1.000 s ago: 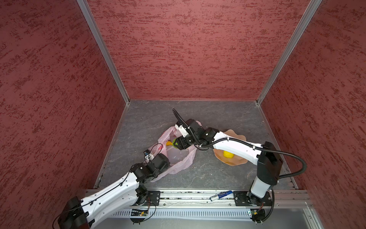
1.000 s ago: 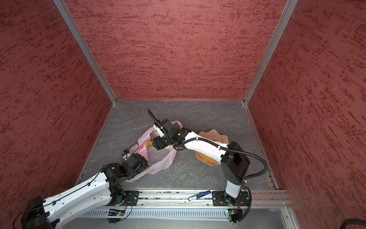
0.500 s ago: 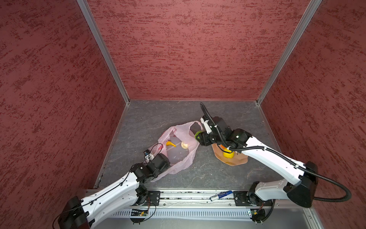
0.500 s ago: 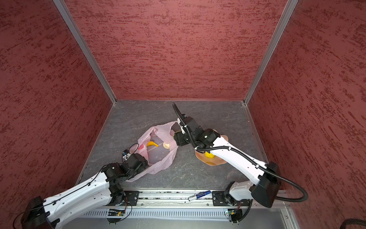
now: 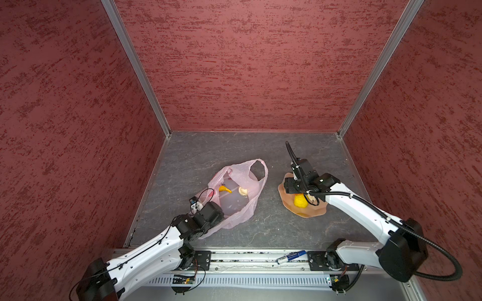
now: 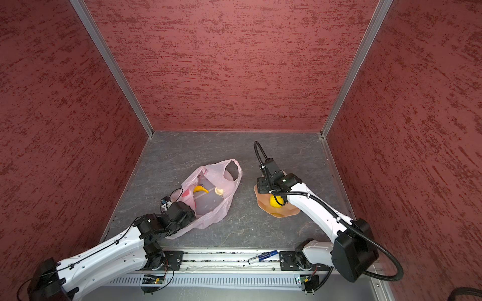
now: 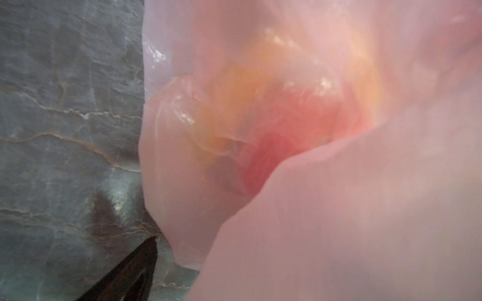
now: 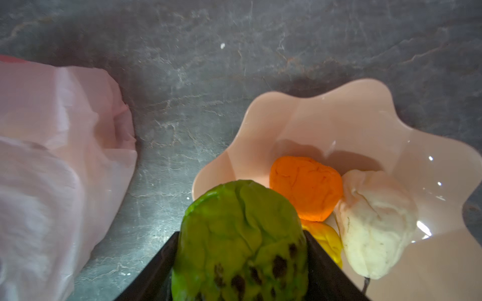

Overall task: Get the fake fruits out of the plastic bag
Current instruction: 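Lower the green fruit into the beige bowl and open the right gripper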

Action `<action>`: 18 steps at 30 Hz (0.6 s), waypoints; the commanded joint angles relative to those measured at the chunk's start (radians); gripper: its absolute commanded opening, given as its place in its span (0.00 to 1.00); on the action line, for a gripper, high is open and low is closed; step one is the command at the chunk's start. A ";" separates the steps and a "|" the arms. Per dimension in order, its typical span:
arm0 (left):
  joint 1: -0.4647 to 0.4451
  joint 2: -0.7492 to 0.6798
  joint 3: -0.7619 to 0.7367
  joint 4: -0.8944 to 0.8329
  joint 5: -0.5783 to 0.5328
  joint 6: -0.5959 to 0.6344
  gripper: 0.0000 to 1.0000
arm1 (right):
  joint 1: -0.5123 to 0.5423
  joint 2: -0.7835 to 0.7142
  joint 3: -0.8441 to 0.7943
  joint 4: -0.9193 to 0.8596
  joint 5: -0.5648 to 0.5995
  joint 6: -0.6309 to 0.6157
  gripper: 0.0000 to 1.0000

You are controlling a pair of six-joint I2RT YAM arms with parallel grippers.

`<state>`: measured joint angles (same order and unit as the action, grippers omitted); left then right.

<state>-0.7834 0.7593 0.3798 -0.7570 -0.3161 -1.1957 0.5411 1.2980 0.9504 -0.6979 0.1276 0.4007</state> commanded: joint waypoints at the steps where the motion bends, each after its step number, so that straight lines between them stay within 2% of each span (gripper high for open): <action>1: 0.007 -0.008 0.017 0.004 -0.011 0.015 0.98 | -0.022 0.019 -0.027 0.069 -0.009 0.015 0.50; 18: 0.012 0.012 0.027 0.006 -0.012 0.022 0.98 | -0.032 0.093 -0.123 0.158 -0.052 0.027 0.58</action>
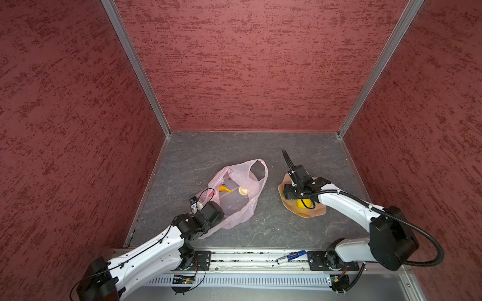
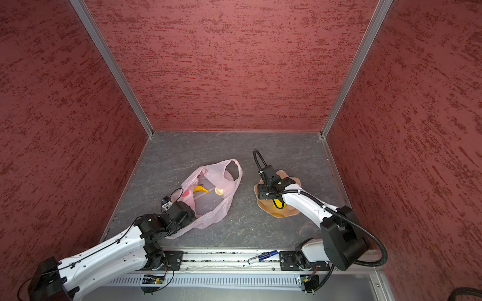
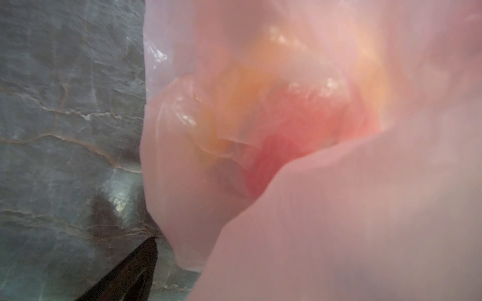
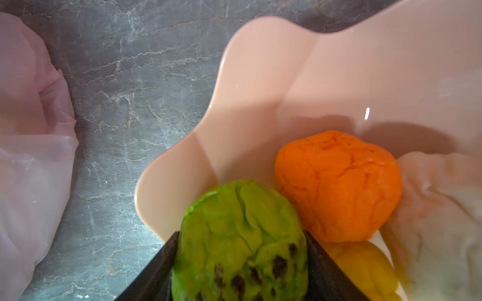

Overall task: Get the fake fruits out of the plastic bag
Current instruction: 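Lower the green fruit into the beige bowl and open the right gripper, then move the right gripper back into the pink bag opening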

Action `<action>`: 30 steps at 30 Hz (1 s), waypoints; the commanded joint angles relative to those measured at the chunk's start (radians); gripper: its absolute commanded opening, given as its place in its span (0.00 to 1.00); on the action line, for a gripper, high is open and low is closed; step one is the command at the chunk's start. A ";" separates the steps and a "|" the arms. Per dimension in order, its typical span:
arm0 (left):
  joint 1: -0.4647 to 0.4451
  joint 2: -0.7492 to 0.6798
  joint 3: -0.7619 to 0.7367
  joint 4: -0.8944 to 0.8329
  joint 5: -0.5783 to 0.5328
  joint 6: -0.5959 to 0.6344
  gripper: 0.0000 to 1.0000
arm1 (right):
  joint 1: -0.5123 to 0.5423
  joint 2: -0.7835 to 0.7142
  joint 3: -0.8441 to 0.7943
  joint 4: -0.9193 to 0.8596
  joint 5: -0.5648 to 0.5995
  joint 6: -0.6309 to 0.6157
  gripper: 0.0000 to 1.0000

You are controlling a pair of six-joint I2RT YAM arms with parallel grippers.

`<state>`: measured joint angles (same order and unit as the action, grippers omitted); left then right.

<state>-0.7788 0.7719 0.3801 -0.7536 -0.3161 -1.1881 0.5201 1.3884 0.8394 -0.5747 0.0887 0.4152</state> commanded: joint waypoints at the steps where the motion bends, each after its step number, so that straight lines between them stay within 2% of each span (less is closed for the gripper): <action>1: 0.007 -0.001 0.026 0.004 -0.012 0.015 0.97 | -0.011 0.004 -0.013 0.035 -0.012 0.014 0.58; 16: 0.011 -0.001 0.026 0.010 -0.009 0.023 0.97 | -0.013 0.012 -0.016 0.031 -0.001 0.020 0.75; 25: 0.010 -0.001 0.028 0.023 -0.008 0.028 0.97 | -0.012 -0.027 0.024 -0.031 0.019 0.018 0.78; 30: 0.011 -0.007 0.028 0.029 -0.004 0.031 0.97 | -0.012 -0.082 0.065 -0.090 0.039 0.047 0.77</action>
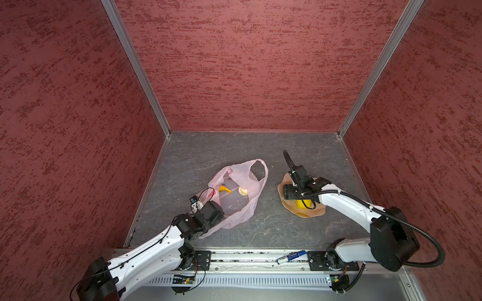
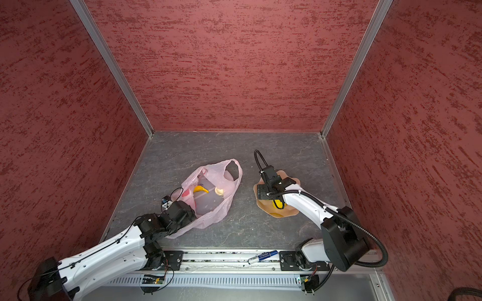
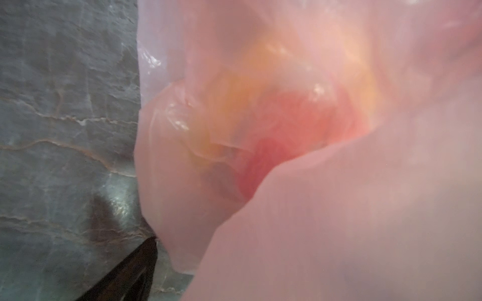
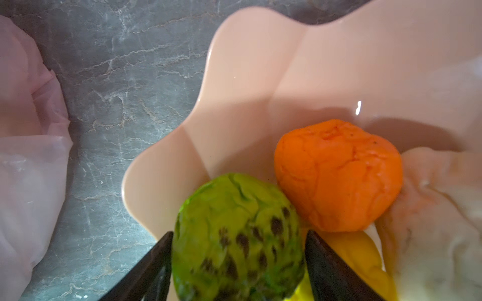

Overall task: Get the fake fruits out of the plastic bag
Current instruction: 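Move the right gripper back into the pink bag opening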

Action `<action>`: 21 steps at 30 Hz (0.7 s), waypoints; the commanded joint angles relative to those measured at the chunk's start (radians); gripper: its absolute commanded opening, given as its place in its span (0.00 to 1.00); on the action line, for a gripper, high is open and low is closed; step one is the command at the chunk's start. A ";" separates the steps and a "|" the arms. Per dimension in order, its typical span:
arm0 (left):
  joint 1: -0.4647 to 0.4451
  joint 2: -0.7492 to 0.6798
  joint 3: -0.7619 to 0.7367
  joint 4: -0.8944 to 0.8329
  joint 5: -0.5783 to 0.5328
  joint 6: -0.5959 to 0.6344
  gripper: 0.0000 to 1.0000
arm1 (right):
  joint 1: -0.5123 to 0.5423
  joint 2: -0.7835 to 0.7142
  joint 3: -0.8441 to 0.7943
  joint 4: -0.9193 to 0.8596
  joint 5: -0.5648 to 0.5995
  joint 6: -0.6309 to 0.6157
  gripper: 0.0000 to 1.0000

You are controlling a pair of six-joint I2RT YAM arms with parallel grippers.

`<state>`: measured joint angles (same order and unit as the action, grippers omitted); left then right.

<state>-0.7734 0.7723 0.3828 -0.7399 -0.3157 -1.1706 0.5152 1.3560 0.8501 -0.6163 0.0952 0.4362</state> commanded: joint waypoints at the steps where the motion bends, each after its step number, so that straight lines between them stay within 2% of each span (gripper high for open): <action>1: 0.005 -0.011 0.025 0.020 -0.003 0.013 0.98 | -0.003 -0.066 0.071 -0.065 0.035 0.038 0.75; 4: 0.004 -0.015 0.020 0.037 0.004 0.016 0.97 | 0.033 -0.087 0.155 -0.141 0.066 0.098 0.71; 8: -0.008 0.006 0.029 0.052 0.010 0.016 0.97 | 0.172 -0.037 0.316 -0.250 0.177 0.231 0.68; 11: -0.021 0.025 0.036 0.070 0.003 0.012 0.97 | 0.290 0.022 0.402 -0.236 0.206 0.358 0.65; 16: -0.027 0.033 0.039 0.126 -0.002 0.020 0.97 | 0.467 0.190 0.564 -0.219 0.241 0.512 0.59; 21: -0.029 0.035 0.008 0.204 0.020 0.026 0.97 | 0.551 0.361 0.737 -0.229 0.220 0.562 0.57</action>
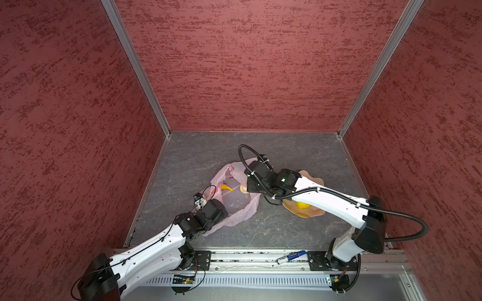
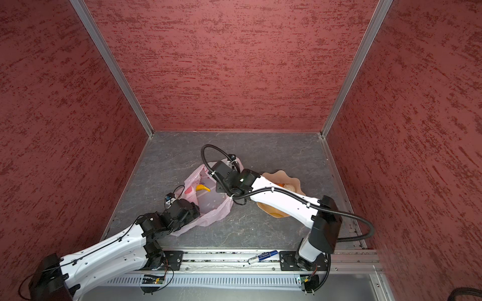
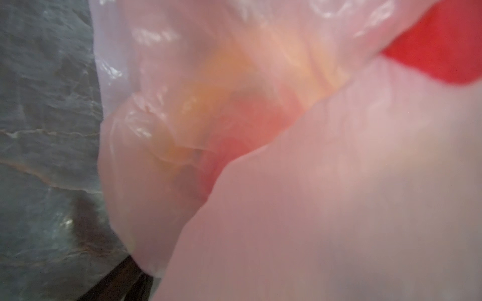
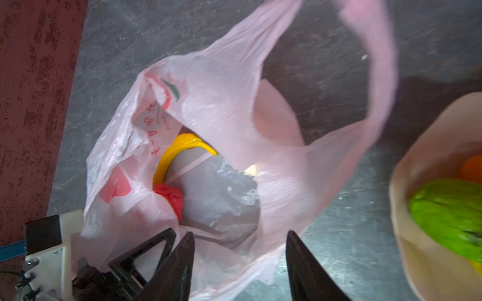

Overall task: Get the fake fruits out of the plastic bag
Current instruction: 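Move the right gripper back into the pink bag opening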

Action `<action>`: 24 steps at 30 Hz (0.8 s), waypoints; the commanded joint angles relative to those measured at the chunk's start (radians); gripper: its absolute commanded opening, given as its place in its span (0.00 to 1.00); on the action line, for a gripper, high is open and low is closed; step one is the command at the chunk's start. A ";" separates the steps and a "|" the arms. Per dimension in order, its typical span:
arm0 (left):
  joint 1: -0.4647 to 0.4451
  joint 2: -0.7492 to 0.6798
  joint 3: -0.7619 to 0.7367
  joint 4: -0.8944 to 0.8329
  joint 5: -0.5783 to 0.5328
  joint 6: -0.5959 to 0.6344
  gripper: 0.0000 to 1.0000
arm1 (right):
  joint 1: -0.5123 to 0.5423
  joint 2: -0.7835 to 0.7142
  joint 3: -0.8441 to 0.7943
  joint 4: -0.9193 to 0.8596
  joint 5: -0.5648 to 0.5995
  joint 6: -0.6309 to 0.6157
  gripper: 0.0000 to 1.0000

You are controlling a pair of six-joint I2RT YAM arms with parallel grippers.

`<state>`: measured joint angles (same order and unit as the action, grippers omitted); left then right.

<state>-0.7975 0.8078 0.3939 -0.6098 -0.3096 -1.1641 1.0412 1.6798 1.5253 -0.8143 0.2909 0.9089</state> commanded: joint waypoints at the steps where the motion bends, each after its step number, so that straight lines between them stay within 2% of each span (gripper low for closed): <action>1: -0.005 -0.002 -0.011 0.092 0.021 0.019 0.97 | 0.026 0.065 0.075 -0.018 0.003 0.096 0.57; 6: -0.009 0.003 -0.031 0.149 0.037 0.024 0.97 | 0.028 0.169 0.107 0.052 -0.033 0.141 0.56; 11: -0.010 0.001 -0.046 0.182 0.058 0.028 0.97 | 0.021 0.249 0.125 0.048 -0.029 0.198 0.56; 20: -0.016 -0.047 -0.091 0.173 0.087 0.014 0.98 | -0.016 0.293 0.083 0.069 0.042 0.308 0.67; 24: -0.015 -0.052 -0.092 0.168 0.105 0.030 0.98 | -0.036 0.319 0.070 0.096 0.041 0.339 0.67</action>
<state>-0.8093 0.7631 0.3077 -0.4419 -0.2218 -1.1511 1.0176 1.9675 1.6115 -0.7471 0.2932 1.1843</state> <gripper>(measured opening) 0.975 0.676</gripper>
